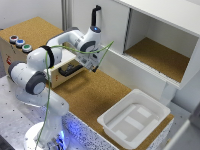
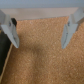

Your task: Grasp the drawer handle and close it

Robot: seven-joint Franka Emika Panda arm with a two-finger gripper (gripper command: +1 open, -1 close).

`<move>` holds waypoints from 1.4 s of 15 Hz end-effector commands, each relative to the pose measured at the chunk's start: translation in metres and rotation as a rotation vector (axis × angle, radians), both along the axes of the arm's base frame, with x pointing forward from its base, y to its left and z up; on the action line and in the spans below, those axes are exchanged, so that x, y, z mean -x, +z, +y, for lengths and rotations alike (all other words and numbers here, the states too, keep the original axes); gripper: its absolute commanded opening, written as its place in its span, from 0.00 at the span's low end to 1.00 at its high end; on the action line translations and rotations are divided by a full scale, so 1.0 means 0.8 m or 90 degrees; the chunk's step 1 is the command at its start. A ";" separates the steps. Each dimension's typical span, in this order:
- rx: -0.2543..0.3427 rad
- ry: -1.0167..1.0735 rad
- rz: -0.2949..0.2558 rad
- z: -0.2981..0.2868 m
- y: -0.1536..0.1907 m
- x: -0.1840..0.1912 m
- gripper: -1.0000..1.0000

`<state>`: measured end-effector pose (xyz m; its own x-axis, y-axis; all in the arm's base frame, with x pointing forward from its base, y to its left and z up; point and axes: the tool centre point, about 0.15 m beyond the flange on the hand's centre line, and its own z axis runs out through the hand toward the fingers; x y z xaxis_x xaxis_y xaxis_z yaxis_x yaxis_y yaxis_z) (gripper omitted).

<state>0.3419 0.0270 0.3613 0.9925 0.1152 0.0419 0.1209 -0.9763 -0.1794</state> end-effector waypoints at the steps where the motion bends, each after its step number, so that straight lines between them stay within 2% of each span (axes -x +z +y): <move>1: 0.005 -0.006 -0.002 0.046 -0.069 -0.034 0.00; 5: 0.011 -0.027 0.011 0.095 -0.081 -0.053 0.00; 7: 0.005 -0.020 0.013 0.129 -0.078 -0.050 0.00; 11: 0.017 0.005 0.026 0.195 -0.070 -0.038 0.00; 21: -0.017 0.117 -0.005 0.334 -0.053 -0.015 0.00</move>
<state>0.3485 0.2287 0.3186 0.9710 0.2263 0.0775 0.2382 -0.9445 -0.2262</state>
